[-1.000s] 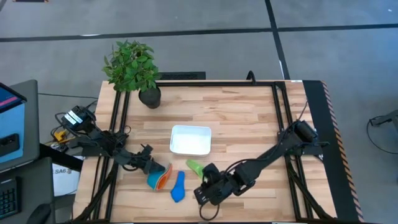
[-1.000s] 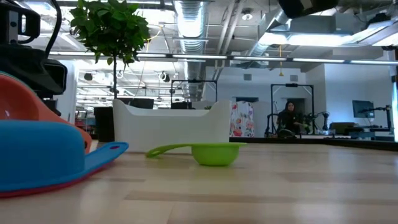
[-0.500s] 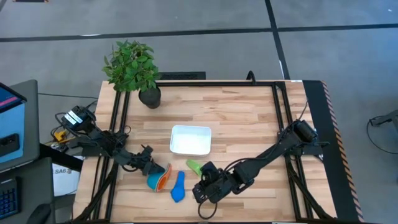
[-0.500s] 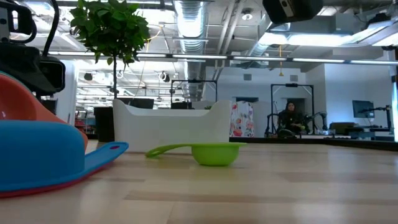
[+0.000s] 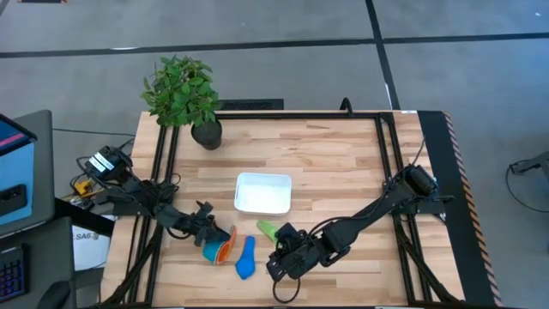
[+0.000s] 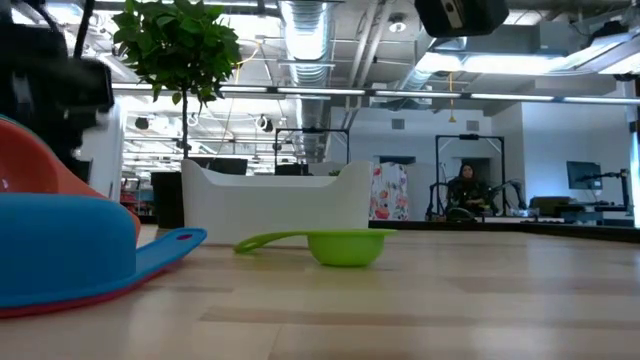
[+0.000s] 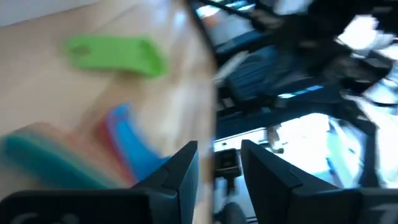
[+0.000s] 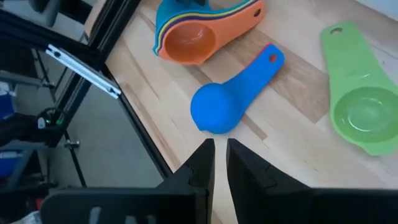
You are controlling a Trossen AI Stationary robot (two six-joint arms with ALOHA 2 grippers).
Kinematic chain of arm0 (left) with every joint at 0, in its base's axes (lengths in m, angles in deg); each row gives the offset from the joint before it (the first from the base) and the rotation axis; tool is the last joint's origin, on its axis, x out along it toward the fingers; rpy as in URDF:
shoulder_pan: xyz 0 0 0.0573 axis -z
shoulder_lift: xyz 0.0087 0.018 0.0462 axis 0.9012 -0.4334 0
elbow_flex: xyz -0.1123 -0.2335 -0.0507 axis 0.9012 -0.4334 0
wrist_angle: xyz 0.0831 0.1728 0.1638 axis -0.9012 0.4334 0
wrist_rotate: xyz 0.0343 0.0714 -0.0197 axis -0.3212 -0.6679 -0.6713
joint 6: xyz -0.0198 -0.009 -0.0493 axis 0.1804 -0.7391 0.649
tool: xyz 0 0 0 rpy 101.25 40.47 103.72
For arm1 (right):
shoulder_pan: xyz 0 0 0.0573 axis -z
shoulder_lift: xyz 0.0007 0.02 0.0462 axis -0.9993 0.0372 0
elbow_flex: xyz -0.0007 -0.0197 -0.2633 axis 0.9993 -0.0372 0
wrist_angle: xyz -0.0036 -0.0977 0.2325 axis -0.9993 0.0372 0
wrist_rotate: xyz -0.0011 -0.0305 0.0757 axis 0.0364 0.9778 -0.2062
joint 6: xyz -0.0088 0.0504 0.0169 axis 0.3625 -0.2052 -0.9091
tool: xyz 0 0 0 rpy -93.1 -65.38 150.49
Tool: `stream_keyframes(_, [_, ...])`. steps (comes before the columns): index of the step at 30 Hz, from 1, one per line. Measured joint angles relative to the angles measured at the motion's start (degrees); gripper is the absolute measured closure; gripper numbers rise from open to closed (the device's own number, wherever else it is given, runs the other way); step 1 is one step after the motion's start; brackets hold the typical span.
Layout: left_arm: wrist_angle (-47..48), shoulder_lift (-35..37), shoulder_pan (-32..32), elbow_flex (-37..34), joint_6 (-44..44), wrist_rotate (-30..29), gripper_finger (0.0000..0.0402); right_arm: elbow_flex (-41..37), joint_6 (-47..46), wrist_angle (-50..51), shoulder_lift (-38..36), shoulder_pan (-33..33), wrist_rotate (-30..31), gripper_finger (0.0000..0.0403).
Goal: Nest measuring cups in basket
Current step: Stack the blue measuring cup into the orange measuring cup
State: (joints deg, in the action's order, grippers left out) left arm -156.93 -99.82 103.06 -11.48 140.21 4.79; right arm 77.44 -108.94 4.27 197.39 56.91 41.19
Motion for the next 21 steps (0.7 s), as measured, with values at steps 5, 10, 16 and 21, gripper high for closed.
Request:
stream_keyframes(5, [-3.6, 0.2, -0.3, 2.4, -5.5, 1.2, 0.0292, 1.7, 3.4, 0.2, 0.0, 0.0, -0.1, 0.0337])
stream_keyframes(10, [-3.4, 4.3, -1.3, 4.9, -9.0, 1.3, 0.0292, 3.5, 6.6, 0.5, 0.0, 0.3, -0.4, 0.0337])
stream_keyframes(16, [14.2, 16.5, -3.2, 13.5, -18.3, 3.8, 0.0292, 7.2, 10.3, 5.8, 0.0, 0.3, -1.4, 0.0337])
stream_keyframes(21, [61.2, 26.1, -3.4, 29.6, -21.8, 2.4, 0.0292, 10.4, 12.2, 14.1, -1.0, 0.2, -0.5, 0.0337])
